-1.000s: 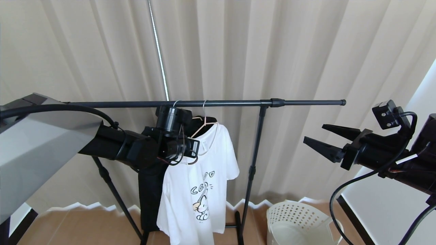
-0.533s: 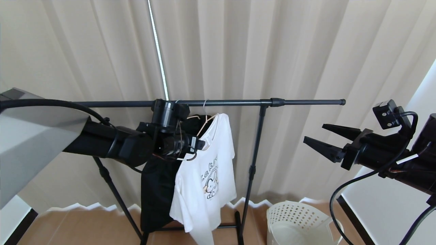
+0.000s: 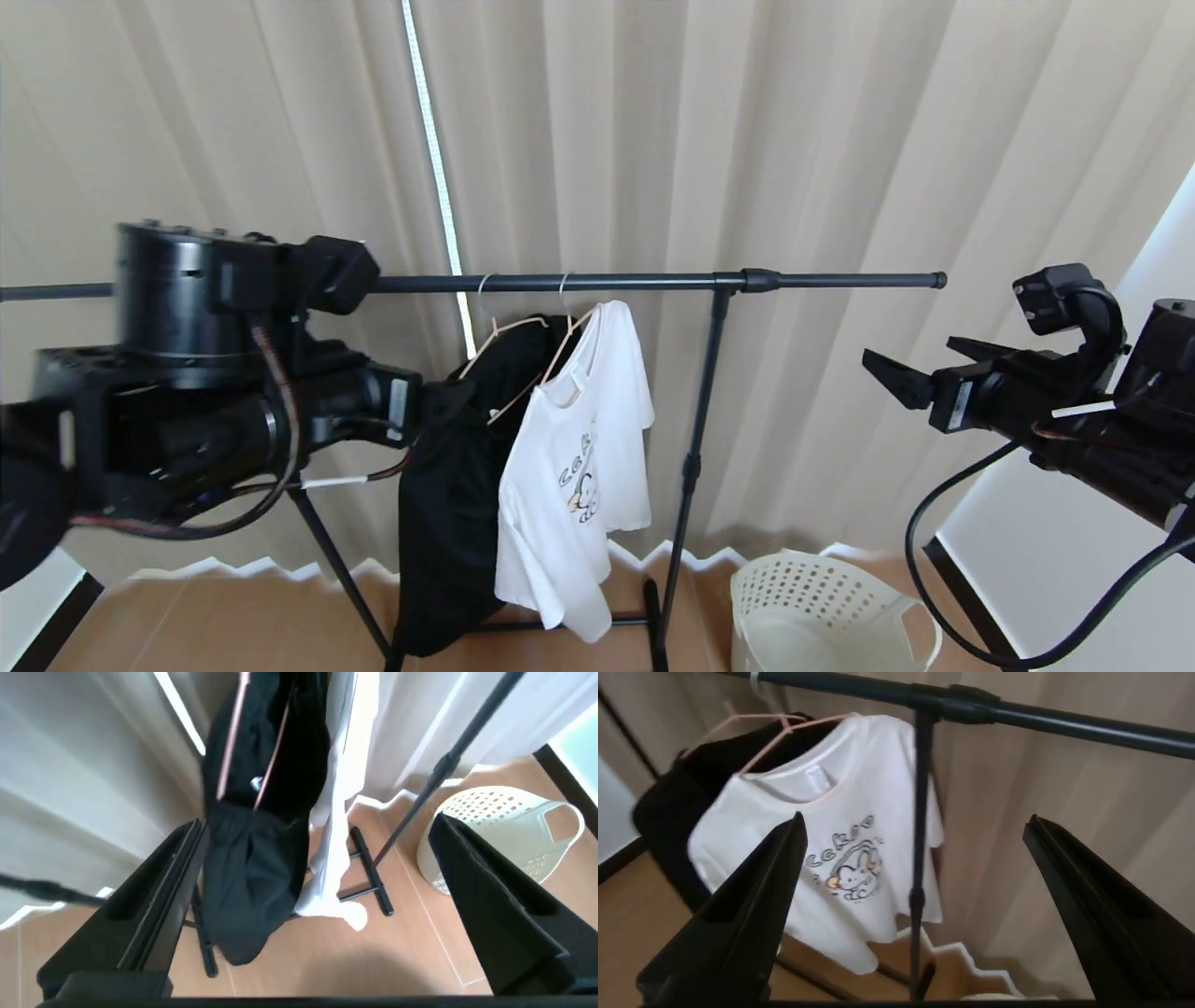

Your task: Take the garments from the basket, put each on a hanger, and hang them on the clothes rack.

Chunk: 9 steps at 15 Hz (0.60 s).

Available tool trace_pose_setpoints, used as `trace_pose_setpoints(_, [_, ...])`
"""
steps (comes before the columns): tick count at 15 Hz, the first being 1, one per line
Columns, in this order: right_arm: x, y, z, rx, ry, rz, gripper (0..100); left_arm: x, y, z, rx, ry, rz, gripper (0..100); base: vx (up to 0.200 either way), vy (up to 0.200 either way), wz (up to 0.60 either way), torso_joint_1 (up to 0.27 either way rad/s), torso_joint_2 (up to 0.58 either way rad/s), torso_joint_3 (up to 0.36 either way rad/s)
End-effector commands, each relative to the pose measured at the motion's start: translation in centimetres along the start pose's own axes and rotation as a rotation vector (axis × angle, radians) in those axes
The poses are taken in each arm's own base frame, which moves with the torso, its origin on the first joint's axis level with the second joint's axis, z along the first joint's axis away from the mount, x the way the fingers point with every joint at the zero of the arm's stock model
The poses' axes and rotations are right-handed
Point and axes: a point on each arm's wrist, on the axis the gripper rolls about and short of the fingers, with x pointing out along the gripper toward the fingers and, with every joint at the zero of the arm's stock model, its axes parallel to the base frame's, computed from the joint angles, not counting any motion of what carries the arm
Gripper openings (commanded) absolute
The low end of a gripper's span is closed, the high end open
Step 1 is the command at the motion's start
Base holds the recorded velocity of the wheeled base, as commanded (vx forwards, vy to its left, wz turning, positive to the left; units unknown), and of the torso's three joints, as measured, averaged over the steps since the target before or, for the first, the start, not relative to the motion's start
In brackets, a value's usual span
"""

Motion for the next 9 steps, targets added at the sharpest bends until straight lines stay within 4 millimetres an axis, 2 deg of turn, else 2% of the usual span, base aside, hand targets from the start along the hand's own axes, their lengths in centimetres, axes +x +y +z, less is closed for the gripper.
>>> trace_pose_setpoints(1, [-5.2,0.8,0.7,-0.049,0.05,-0.071,100,-10.1,1.9,-6.6,-0.003,-0.077,0.005,100,0.0,0.0,0.0,0.0,0.0,0.0])
trace_pose_setpoints(3, [-12.4,1.7,-0.4,-0.07,0.11,-0.007,100,-12.5,2.3,-12.0,0.001,-0.043,-0.001,100,0.0,0.0,0.0,0.0,0.0,0.0])
trace_pose_setpoints(5, [-19.0,1.7,-4.3,-0.095,0.163,0.065,100,-14.4,2.6,-17.2,0.004,-0.042,-0.016,100,0.0,0.0,0.0,0.0,0.0,0.0])
trace_pose_setpoints(6, [-21.3,1.3,-6.1,-0.1,0.155,0.077,100,-15.1,2.7,-19.4,0.005,-0.058,-0.022,100,0.0,0.0,0.0,0.0,0.0,0.0])
trace_pose_setpoints(7, [-23.3,0.8,-8.5,-0.122,0.161,0.073,100,-16.1,2.8,-20.4,-0.001,-0.089,-0.029,100,0.0,0.0,0.0,0.0,0.0,0.0])
trace_pose_setpoints(8, [-24.8,0.4,-10.4,-0.138,0.156,0.056,100,-16.6,2.9,-21.8,-0.012,-0.041,-0.021,100,0.0,0.0,0.0,0.0,0.0,0.0])
trace_pose_setpoints(9, [-26.2,0.1,-11.9,-0.143,0.136,0.016,100,-16.9,3.0,-22.2,-0.055,-0.025,0.009,100,0.0,0.0,0.0,0.0,0.0,0.0])
